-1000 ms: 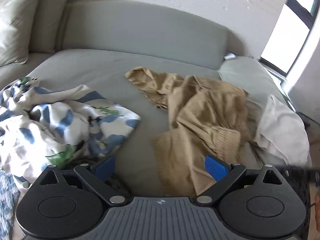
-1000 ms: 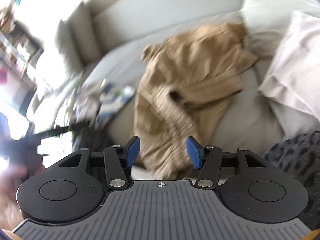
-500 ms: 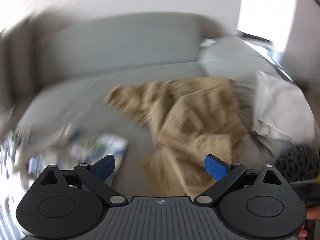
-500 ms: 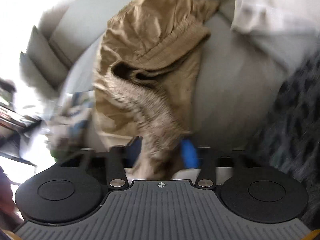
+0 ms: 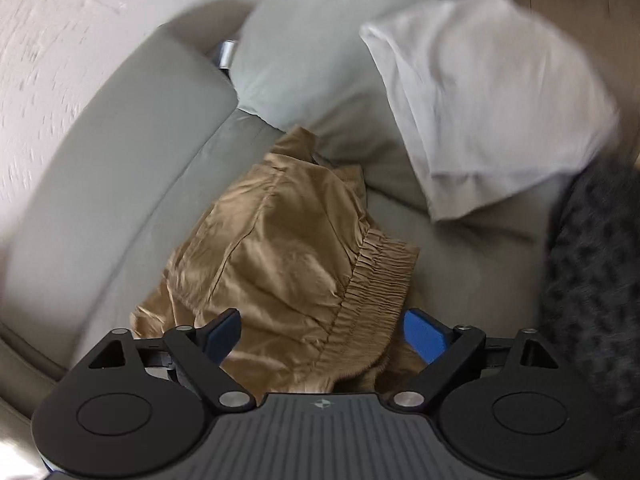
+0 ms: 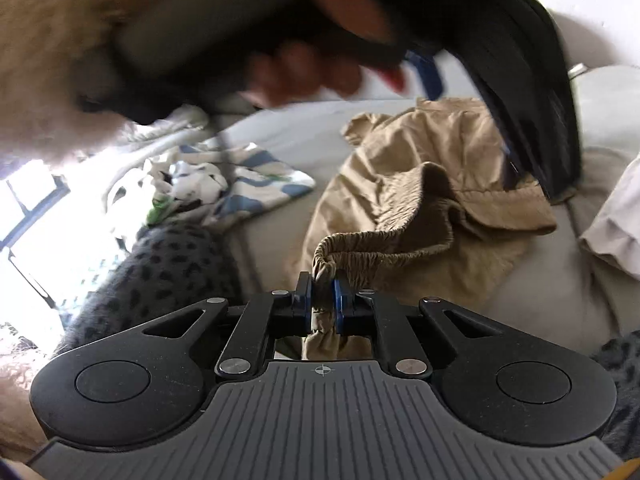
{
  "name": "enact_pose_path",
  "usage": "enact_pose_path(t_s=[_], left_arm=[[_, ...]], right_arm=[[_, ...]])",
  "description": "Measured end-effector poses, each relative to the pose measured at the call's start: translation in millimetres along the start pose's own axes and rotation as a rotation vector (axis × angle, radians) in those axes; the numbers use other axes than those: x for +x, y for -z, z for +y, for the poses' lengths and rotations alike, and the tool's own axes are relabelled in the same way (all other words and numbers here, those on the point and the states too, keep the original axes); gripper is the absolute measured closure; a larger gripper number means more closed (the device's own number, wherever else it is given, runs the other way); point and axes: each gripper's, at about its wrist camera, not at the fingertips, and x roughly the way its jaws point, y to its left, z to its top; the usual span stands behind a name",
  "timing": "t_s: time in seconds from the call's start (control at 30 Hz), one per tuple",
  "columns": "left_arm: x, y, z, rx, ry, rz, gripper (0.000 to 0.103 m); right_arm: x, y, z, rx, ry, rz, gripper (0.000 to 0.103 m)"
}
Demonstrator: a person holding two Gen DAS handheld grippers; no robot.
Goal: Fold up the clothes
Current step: 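Grasp the jacket's elastic cuff with the left gripper while the right gripper holds the hem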
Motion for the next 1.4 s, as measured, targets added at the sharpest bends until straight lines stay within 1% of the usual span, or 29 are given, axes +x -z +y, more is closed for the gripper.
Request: enact_pose_path(t_s=[0.07, 0.17, 0.23, 0.33, 0.4, 0.47, 0.57, 0.6, 0.67, 0.7, 0.77, 0.87, 0.97, 1.07, 1.13, 1.17, 1.23, 1.3, 1.33, 1.4], left_arm=[[13, -10, -10, 0.028, 0.001, 0.021, 0.011], [32, -22, -18, 0.037, 0.039, 0.056, 0.012], [40, -29, -27, 0.061, 0.047, 0.072, 0.013], [49, -35, -41, 0.124, 0.036, 0.091, 0.016], [58, -40, -45, 0.146, 0.012, 0.109, 0.023], [68, -45, -43, 0.137, -0.004, 0.133, 0.035], [79, -47, -40, 0.137, 0.008, 0.165, 0.038], [80, -46, -41, 0.149, 0.006, 0.165, 0.039], [76, -46, -40, 0.153, 0.014, 0.146, 0.051], [73, -46, -36, 0.136, 0.022, 0.13, 0.053], [60, -45, -15, 0.051, 0.033, 0.077, 0.057], [39, -38, 28, -0.097, 0.029, -0.009, 0.058], [15, -14, 84, -0.312, 0.045, -0.087, 0.059], [-5, 32, 137, -0.583, 0.104, -0.175, 0.059], [-13, 69, 163, -0.759, 0.136, -0.221, 0.059], [-15, 88, 172, -0.835, 0.15, -0.238, 0.059], [-19, 124, 184, -0.958, 0.169, -0.271, 0.059], [-24, 153, 190, -1.048, 0.17, -0.314, 0.059], [-26, 165, 192, -1.081, 0.165, -0.33, 0.059], [-30, 184, 197, -1.139, 0.161, -0.353, 0.059]], right_arm=[[-4, -4, -3, 0.042, -0.046, -0.008, 0.093], [-5, -5, -13, 0.121, -0.137, -0.013, 0.093], [-4, -6, -20, 0.162, -0.161, -0.012, 0.093], [-4, -5, -27, 0.196, -0.177, -0.014, 0.093], [-4, -5, -29, 0.205, -0.184, -0.016, 0.093], [-6, -4, -30, 0.211, -0.185, -0.017, 0.093], [-8, -2, -31, 0.22, -0.186, -0.018, 0.093], [-9, -2, -32, 0.223, -0.186, -0.018, 0.093], [-10, -1, -33, 0.229, -0.187, -0.019, 0.093], [-11, -1, -33, 0.232, -0.187, -0.019, 0.093], [-13, 0, -33, 0.234, -0.183, -0.019, 0.093], [-17, 3, -31, 0.228, -0.17, -0.017, 0.093], [-19, 5, -29, 0.217, -0.151, -0.017, 0.093], [-21, 5, -33, 0.214, -0.131, -0.032, 0.092], [-21, 4, -37, 0.241, -0.134, -0.041, 0.084], [-21, 4, -40, 0.259, -0.131, -0.039, 0.077], [-16, 4, -42, 0.284, -0.123, -0.02, 0.077], [-13, 4, -41, 0.296, -0.13, 0.004, 0.076], [-14, 4, -41, 0.299, -0.137, 0.016, 0.073], [-16, 4, -41, 0.33, -0.163, 0.002, 0.046]])
